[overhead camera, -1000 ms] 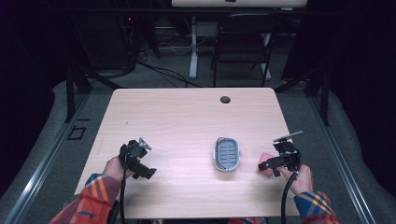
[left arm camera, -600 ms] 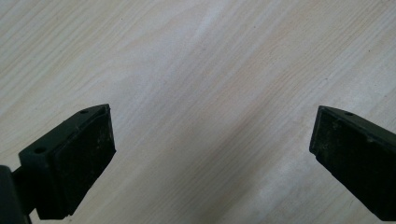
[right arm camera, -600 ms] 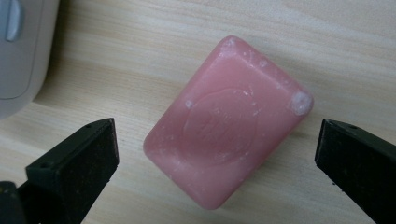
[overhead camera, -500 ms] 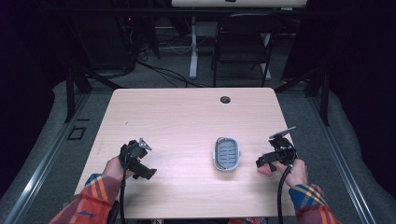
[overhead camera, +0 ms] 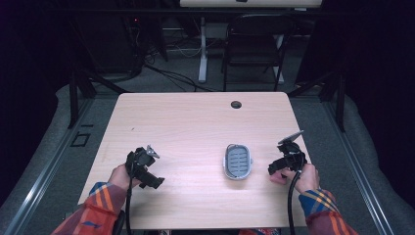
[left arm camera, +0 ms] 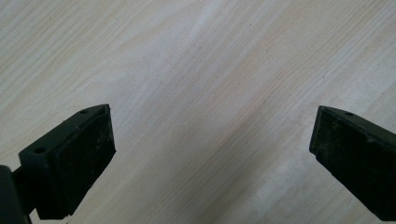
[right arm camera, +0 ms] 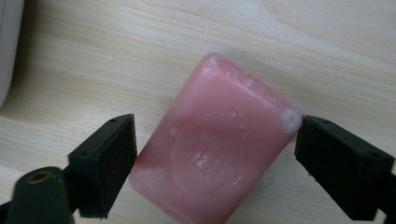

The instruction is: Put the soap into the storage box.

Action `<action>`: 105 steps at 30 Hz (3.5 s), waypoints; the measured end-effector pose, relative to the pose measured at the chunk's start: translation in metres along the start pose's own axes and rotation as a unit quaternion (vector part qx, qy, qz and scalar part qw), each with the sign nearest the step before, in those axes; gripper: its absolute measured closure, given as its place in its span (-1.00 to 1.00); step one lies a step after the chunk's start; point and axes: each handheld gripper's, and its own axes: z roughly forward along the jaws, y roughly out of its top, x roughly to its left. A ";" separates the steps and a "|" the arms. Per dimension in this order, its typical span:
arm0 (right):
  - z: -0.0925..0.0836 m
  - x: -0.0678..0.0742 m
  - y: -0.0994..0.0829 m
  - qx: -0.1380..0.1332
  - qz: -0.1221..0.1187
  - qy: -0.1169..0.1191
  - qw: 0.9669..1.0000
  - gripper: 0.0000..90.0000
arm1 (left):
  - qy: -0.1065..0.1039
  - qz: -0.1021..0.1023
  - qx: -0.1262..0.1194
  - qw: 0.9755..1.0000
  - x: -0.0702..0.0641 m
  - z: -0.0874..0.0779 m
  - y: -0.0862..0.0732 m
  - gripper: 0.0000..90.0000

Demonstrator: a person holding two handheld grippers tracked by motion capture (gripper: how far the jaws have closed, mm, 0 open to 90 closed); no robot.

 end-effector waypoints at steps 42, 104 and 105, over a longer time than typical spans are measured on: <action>0.002 0.002 0.006 0.037 -0.054 -0.028 0.997 -0.18 | 0.007 0.005 0.004 1.000 -0.002 -0.001 0.001 -1.00; -0.067 0.058 0.030 0.021 -0.173 -0.024 0.984 -0.18 | 0.012 0.027 0.009 1.000 -0.006 0.002 0.001 -1.00; -0.067 0.058 0.030 0.021 -0.173 -0.024 0.984 -0.18 | 0.011 0.027 0.009 1.000 -0.006 0.002 0.001 -1.00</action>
